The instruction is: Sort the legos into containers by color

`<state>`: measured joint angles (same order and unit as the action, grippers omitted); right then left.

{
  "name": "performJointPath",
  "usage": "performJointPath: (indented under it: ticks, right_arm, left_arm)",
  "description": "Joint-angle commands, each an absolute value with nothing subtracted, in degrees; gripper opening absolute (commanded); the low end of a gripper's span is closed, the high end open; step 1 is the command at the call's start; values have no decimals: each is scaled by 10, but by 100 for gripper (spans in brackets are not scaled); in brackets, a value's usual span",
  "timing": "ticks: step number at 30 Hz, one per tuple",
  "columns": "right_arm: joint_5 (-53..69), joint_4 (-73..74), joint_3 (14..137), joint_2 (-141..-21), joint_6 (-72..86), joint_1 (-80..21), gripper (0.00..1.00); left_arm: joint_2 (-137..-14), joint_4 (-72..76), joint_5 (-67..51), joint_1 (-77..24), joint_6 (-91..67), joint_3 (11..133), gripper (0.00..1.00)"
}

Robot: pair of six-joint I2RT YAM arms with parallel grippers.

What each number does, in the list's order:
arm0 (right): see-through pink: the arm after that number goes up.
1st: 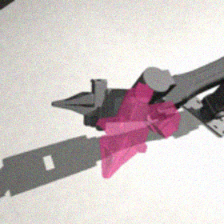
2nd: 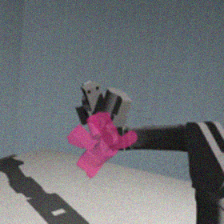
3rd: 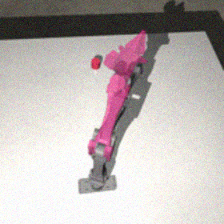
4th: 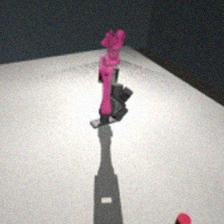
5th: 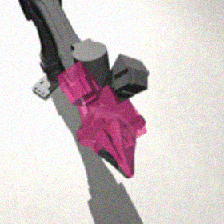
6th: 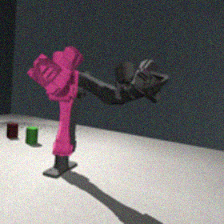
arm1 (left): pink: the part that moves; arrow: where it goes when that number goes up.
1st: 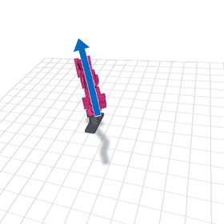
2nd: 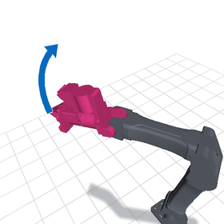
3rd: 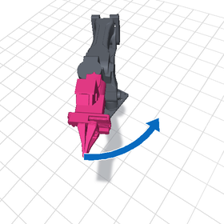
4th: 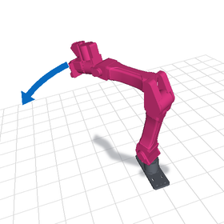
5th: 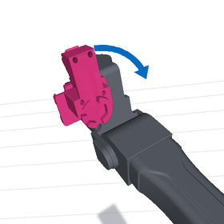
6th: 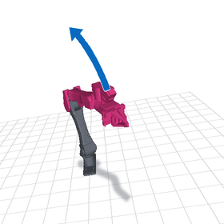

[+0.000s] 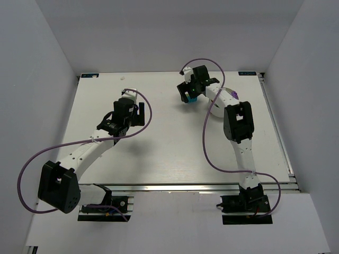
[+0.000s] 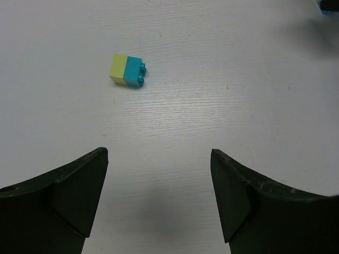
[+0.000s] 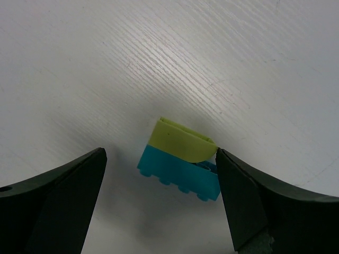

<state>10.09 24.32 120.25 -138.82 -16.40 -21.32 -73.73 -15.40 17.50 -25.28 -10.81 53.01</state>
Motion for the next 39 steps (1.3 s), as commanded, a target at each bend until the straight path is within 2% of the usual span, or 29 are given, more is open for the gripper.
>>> performJointPath:
  ticks: [1,12,21,24,27,35,39]
  right_arm:
    - [105,255,1223,-1397,-152,-207,89]
    - [87,286,1223,-1406,-171,-212,89]
    - [85,284,1175,-1378,-213,-214,80]
    - [80,286,1177,-1379,-222,-215,69]
    - [76,285,1176,-1382,-230,-216,52]
    - [81,265,1154,-1370,-228,-216,32]
    - [99,272,1144,-1355,-239,-217,14]
  left_arm:
    - [-727,-147,171,-250,-107,546,88]
    - [-725,-146,170,-250,-108,545,88]
    - [-722,-145,164,-250,-107,545,88]
    - [-722,-145,165,-250,-107,544,88]
    - [-720,-145,166,-250,-108,544,88]
    - [-720,-145,163,-250,-107,544,88]
    - [-717,-143,164,-250,-108,544,88]
